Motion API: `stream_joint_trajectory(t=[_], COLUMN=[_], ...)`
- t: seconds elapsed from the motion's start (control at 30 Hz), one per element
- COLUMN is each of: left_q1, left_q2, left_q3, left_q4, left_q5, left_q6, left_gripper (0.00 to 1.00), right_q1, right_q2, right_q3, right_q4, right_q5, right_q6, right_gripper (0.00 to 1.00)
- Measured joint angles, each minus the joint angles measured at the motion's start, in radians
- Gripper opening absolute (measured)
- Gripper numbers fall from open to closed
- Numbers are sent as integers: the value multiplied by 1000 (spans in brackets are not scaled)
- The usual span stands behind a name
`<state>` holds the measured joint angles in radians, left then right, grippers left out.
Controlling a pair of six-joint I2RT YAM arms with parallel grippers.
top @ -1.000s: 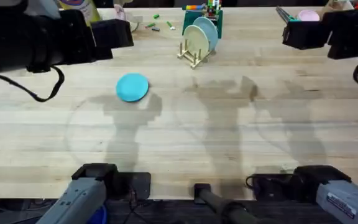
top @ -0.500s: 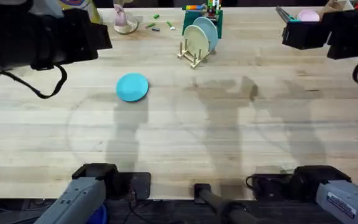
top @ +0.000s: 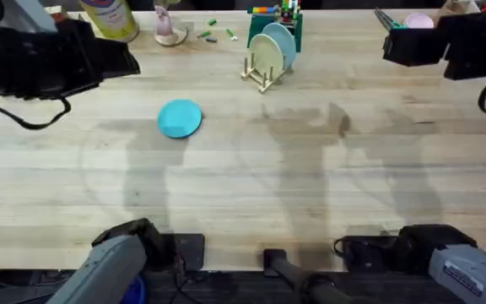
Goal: Pick up the plates from the table one by one and place each into a slot on the dish rack.
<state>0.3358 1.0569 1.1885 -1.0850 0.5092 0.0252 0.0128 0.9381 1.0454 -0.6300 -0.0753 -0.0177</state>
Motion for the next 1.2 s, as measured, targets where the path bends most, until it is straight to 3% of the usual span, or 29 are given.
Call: stream_joint_trajectory(t=[0.13,0.3,0.87,1.2], left_q1=[100,178,191,211], left_q2=[82,207,564,692], left_q3=[0,0,0,0], left_q4=[-23,-70,-90,-74], left_q5=[134,218,319,338], left_q6=[102,204,409,530], left_gripper=[41,41,42,42], right_q1=[0,0,0,0], right_q2=[0,0,0,0], right_q3=[0,0,0,0], right_q4=[-2,-7,-7,-7], right_q5=[-18,-35,-45,-45], right_q6=[1,4,0,-5], right_gripper=[995,996,995,996])
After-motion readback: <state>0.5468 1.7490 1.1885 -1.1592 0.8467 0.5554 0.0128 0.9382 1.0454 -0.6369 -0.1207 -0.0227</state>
